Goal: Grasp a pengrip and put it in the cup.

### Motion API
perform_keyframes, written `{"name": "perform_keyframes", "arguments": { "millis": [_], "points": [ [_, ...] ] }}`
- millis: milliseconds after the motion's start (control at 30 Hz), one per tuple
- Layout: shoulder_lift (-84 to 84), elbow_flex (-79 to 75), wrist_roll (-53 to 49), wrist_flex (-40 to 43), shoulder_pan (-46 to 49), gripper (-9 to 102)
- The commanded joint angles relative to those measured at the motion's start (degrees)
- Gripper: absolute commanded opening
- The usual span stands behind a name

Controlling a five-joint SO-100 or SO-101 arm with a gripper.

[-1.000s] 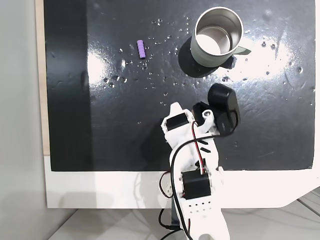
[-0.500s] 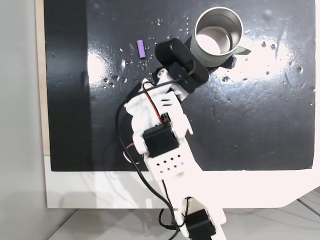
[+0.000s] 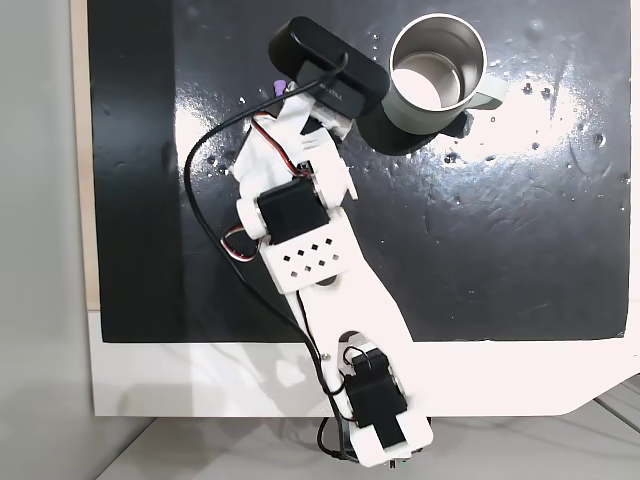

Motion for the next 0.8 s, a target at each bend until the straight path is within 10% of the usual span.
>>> {"name": "perform_keyframes", "arguments": {
  "millis": [0, 767],
  "points": [
    [-1.14, -4.75, -5.27, -1.32, 2.64, 0],
    [-33.31, -35.86, -14.33, 7.65, 10.72, 18]
  ]
}}
